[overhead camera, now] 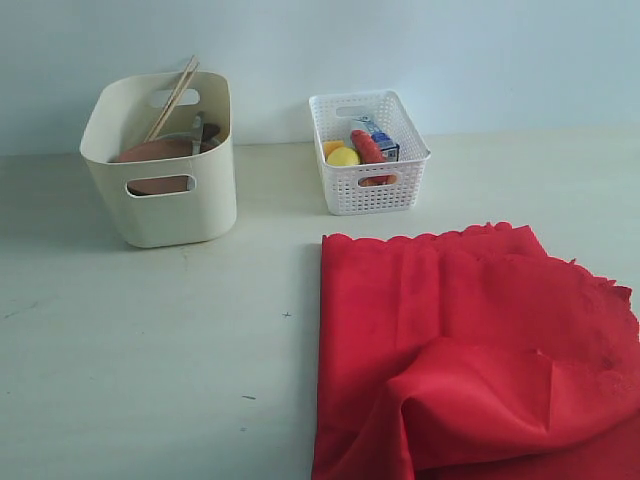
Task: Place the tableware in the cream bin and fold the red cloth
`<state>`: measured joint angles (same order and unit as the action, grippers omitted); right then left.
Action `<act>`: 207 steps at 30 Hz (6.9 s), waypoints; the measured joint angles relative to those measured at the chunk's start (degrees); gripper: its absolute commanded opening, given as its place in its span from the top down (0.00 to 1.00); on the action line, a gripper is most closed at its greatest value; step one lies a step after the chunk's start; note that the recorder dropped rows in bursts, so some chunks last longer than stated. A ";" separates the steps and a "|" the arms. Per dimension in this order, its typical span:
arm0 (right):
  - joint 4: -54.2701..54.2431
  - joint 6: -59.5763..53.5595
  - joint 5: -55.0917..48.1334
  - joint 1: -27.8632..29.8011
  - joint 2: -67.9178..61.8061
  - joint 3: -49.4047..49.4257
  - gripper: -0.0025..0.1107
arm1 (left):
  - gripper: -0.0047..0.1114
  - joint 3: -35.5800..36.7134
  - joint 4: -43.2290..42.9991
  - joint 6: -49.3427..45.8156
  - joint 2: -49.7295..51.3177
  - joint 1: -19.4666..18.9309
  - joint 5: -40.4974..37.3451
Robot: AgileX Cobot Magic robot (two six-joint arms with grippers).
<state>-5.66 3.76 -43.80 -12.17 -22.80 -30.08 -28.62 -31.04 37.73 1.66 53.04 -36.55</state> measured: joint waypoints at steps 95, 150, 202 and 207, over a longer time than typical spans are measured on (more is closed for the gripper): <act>0.37 -11.26 -20.89 4.29 -46.63 -2.16 0.38 | 0.29 0.00 2.09 -2.83 -1.51 0.00 -10.34; -28.24 -40.90 4.89 21.17 -87.56 -28.19 0.29 | 0.29 5.84 -6.48 -2.83 -1.51 1.53 -6.37; -21.95 -18.53 0.65 27.73 -125.73 -96.38 0.98 | 0.29 18.07 8.10 -2.83 -1.40 -41.21 3.18; -23.90 -14.04 0.38 27.73 -129.52 -102.80 0.98 | 0.29 18.07 8.10 -2.83 -1.40 -42.49 3.29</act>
<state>-29.57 -10.28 -43.42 15.56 -152.32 -132.88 -10.54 -22.95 34.90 0.25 10.56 -33.26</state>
